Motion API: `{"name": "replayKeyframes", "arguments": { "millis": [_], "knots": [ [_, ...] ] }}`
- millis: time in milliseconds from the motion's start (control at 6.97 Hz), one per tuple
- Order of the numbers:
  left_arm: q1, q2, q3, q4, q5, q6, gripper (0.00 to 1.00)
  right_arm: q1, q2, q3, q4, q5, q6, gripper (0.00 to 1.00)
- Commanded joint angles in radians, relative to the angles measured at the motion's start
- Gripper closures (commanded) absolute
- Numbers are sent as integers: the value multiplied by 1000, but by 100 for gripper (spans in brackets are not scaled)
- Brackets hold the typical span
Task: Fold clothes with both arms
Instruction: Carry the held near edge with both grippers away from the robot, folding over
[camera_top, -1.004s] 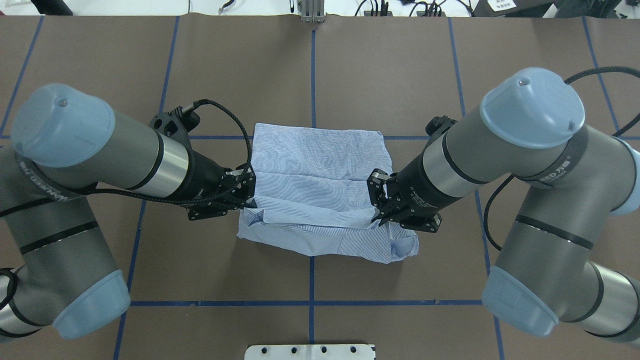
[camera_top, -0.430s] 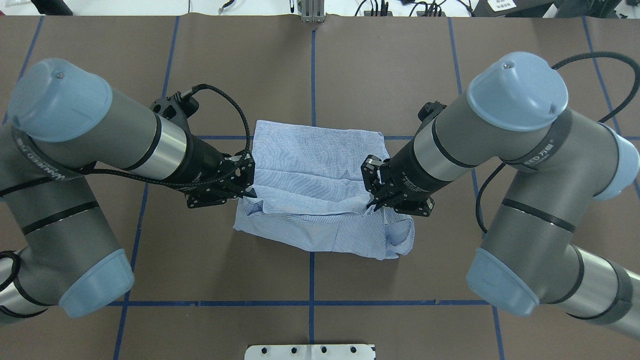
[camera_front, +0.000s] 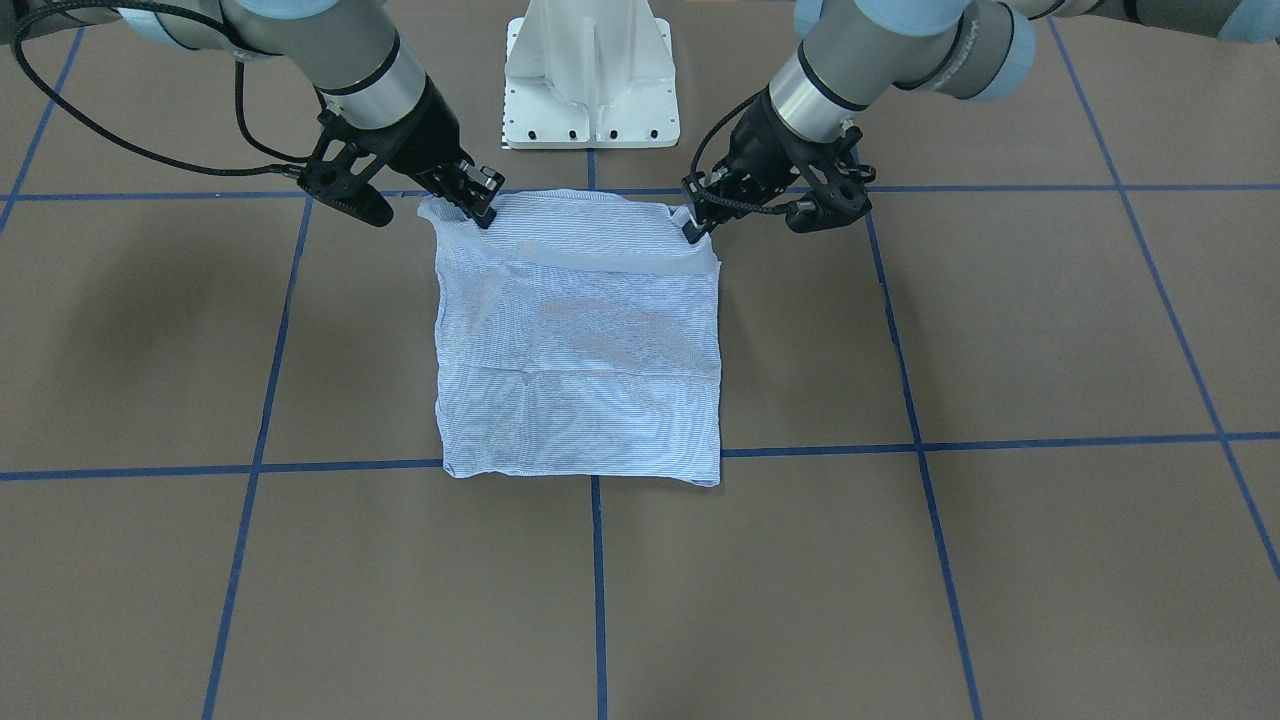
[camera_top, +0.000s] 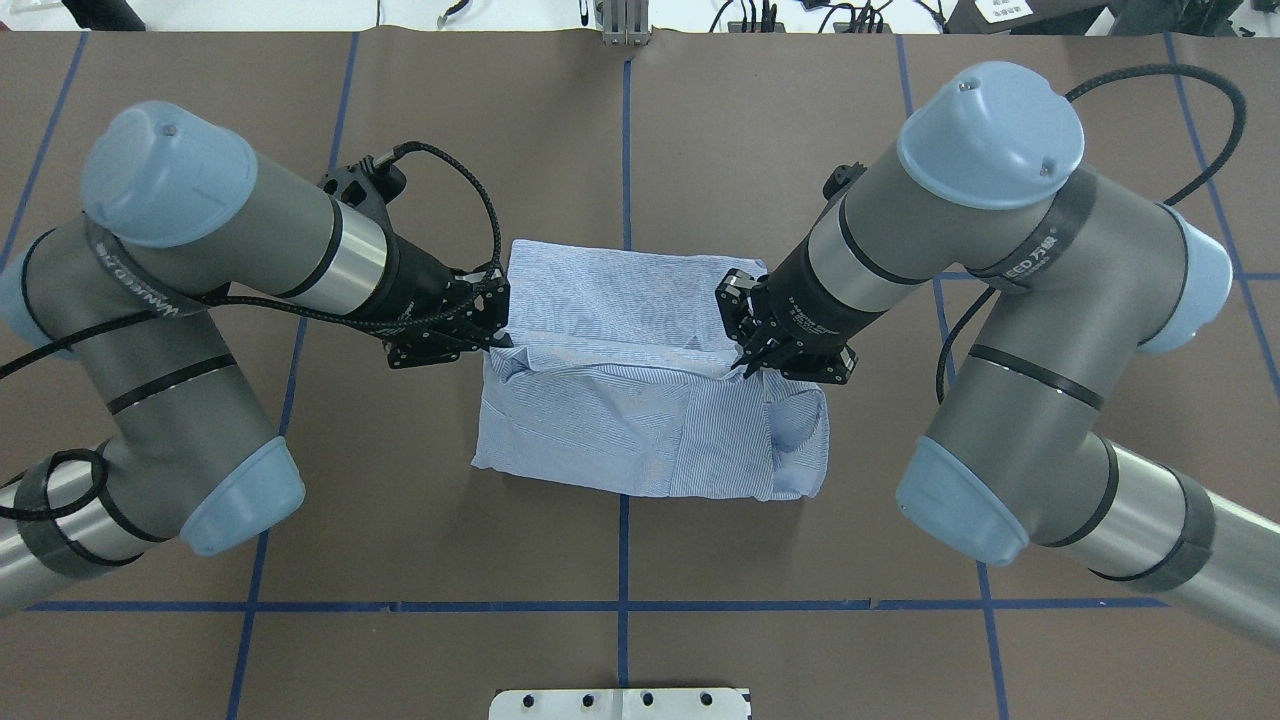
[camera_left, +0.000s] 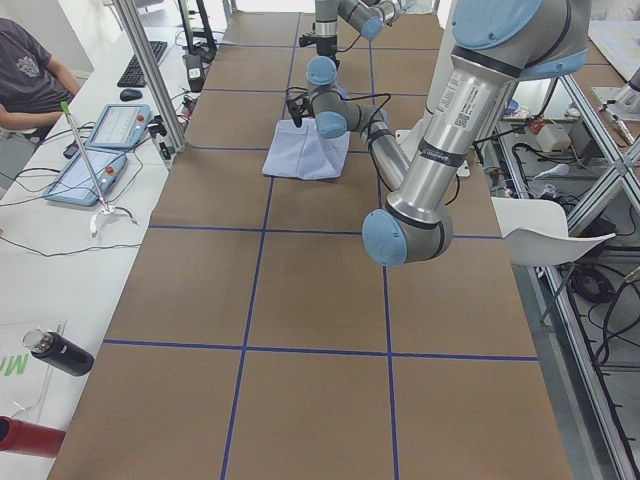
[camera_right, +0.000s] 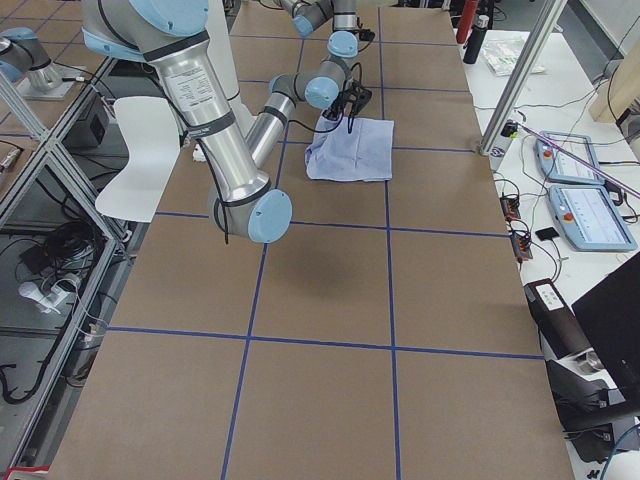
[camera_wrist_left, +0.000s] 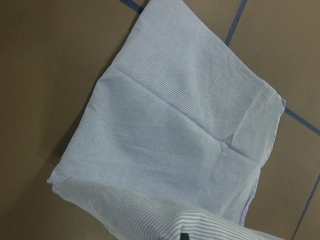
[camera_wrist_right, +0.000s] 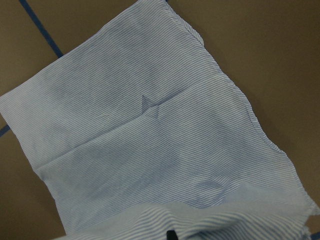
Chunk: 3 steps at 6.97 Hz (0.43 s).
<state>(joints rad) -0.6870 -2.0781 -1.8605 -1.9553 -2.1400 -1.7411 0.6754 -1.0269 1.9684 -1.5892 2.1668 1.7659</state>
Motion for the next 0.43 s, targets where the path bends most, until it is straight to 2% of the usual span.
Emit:
{"name": "replayKeyframes", "arguments": {
  "millis": [0, 287],
  "knots": [
    [-35, -48, 79, -28, 0, 0, 100, 24, 36, -75, 2, -2, -55, 100],
    [-36, -51, 105, -33, 0, 0, 100, 52, 121, -207, 5, -4, -98, 100]
  ]
}}
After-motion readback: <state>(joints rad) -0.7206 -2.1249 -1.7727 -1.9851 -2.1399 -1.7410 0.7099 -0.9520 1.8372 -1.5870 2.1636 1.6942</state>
